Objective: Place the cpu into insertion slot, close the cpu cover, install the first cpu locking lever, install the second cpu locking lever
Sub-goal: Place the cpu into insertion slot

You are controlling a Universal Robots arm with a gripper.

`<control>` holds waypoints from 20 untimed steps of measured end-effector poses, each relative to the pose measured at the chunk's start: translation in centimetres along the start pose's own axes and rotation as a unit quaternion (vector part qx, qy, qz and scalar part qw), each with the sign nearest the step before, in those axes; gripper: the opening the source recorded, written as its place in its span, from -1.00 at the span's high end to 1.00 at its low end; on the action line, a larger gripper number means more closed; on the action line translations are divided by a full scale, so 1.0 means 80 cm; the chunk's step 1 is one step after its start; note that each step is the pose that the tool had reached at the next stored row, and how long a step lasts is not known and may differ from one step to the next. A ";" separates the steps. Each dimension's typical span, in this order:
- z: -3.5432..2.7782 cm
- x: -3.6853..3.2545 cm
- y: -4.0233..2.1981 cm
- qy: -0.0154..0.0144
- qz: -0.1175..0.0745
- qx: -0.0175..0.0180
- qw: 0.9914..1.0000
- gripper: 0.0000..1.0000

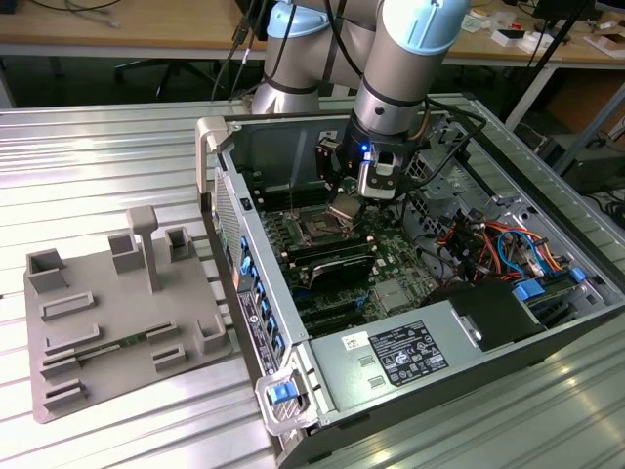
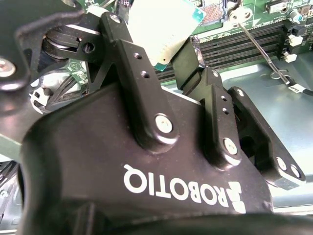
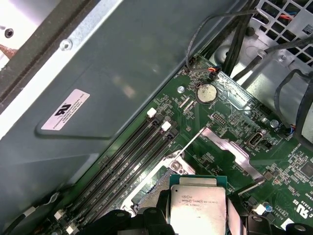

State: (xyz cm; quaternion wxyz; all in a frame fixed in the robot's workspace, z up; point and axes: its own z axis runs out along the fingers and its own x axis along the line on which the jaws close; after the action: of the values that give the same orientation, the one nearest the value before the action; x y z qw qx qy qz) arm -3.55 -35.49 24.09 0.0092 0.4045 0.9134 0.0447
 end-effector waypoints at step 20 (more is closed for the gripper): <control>0.0005 0.0000 0.0000 -0.001 0.007 0.000 1.000 -0.09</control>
State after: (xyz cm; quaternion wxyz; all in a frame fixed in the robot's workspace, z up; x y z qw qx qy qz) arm -3.55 -35.49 24.05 0.0096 0.4111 0.9104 0.0446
